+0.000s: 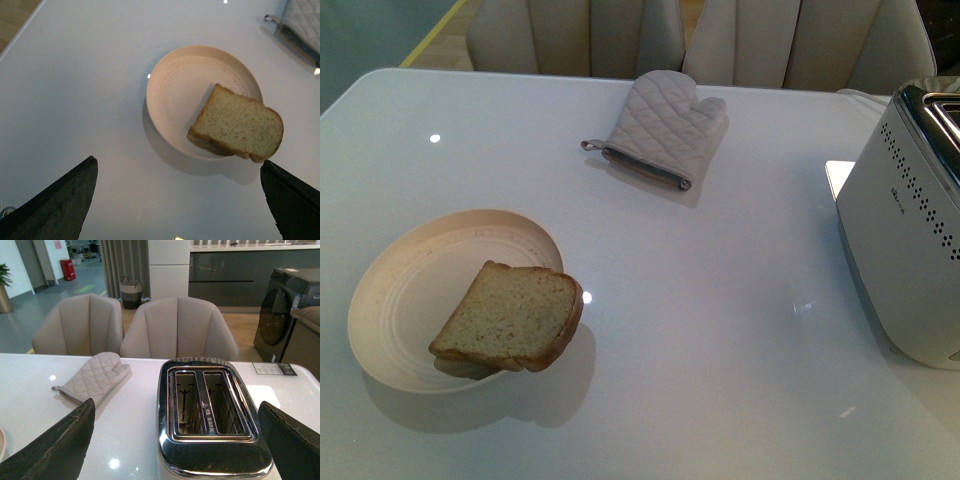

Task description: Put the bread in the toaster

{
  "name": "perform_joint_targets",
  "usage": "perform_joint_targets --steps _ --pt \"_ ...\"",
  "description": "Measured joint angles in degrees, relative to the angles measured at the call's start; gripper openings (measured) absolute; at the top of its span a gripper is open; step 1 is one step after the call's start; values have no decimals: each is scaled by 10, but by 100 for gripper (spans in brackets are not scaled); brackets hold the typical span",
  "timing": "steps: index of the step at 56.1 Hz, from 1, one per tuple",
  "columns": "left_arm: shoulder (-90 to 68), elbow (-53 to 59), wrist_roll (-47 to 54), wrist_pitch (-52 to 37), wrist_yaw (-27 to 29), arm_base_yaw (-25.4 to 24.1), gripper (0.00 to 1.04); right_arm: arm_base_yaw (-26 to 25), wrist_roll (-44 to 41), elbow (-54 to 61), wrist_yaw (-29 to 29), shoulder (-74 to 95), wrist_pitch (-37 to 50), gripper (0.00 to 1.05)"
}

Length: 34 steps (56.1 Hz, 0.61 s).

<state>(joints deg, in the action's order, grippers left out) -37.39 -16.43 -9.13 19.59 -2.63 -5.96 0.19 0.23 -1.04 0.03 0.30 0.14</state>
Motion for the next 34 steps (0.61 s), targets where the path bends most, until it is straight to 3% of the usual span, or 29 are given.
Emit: perform_joint_targets --steps 10,20,34 --pt "-234 -45 40 -198 -18 -49 97 0 0 0 0 0 0 96" --pt "-506 -121 76 -376 -9 -57 97 0 0 0 0 0 0 96" --pt "-730 -196 87 -435 3 -50 97 0 0 0 0 0 0 96"
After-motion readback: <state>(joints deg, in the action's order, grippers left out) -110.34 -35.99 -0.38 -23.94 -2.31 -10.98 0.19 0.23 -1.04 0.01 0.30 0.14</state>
